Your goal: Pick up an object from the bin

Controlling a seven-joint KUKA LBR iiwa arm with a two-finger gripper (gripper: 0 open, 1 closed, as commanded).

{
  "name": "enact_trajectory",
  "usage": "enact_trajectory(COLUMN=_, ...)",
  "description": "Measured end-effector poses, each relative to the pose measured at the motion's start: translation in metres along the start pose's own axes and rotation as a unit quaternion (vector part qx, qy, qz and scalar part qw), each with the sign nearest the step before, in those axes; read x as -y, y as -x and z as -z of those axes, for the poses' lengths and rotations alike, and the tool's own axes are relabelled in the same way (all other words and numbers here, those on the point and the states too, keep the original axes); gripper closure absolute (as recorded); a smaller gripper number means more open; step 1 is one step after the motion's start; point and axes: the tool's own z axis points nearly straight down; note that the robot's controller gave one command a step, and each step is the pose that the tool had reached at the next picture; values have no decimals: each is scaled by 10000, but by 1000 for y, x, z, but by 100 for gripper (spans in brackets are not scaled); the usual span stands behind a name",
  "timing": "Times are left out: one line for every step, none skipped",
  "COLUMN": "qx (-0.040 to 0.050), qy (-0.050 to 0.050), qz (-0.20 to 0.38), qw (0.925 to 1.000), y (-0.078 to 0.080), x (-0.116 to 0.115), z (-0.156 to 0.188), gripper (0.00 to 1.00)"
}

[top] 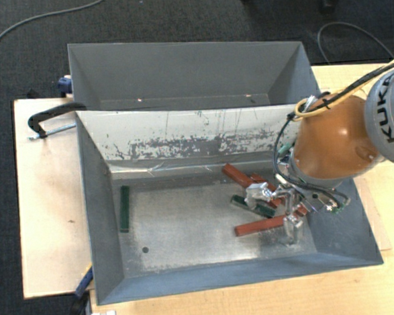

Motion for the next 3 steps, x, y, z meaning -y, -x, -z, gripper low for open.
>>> enact_trajectory(qx=-8, qy=22, qz=67, qw=10000, y=3, x=-34, z=-37, gripper=0)
enact_trajectory(qx=2, qy=10, qz=51, qw=10000, y=3, x=-32, z=-35, gripper=100)
enact_trajectory(qx=59, qy=-40, qz=299, qw=9995, y=-8, x=-18, z=146, gripper=100)
